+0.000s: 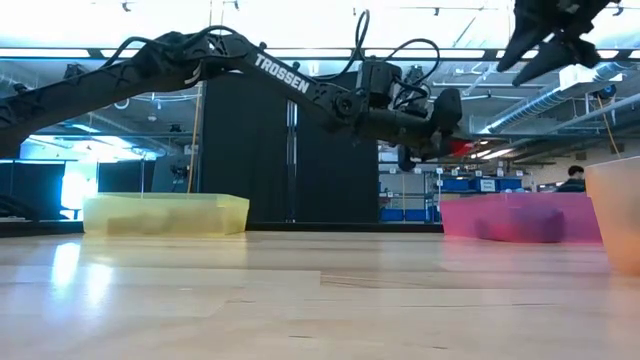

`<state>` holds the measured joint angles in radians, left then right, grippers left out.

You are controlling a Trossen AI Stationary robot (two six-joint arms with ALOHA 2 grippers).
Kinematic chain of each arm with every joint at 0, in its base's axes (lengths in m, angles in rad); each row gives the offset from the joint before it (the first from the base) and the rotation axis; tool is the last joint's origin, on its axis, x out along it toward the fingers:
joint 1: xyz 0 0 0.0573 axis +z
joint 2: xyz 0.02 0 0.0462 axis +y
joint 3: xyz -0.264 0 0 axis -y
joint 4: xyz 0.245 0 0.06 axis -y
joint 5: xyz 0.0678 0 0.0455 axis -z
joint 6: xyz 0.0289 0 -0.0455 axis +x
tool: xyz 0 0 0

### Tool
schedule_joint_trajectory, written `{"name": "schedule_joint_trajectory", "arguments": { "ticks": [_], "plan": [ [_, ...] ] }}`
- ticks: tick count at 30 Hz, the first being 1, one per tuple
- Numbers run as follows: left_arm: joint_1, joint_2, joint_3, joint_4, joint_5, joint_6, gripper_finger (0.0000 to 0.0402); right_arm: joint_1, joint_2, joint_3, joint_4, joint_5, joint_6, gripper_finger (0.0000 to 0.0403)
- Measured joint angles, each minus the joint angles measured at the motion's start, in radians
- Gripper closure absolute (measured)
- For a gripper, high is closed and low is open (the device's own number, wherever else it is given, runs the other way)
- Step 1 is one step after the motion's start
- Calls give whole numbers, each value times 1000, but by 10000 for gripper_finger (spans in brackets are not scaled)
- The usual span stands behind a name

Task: Sort blocks by size

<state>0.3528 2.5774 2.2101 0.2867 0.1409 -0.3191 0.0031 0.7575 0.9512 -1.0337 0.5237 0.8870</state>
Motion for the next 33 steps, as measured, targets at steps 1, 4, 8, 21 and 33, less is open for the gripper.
{"name": "schedule_joint_trajectory", "arguments": {
  "ticks": [1,4,8,21,33],
  "plan": [
    [5,0,0,0,41,-1,233,-5,1,0,-22,12,24,190],
    [28,0,24,-7,251,-54,233,-14,-5,0,-55,35,63,190],
    [82,0,85,3,517,-232,233,-15,-17,0,-52,40,49,190],
    [164,-112,131,258,906,-815,253,-15,15,0,203,64,-474,188],
    [166,-201,130,-312,779,-521,258,-28,109,0,489,244,-932,166]
  ]
}}
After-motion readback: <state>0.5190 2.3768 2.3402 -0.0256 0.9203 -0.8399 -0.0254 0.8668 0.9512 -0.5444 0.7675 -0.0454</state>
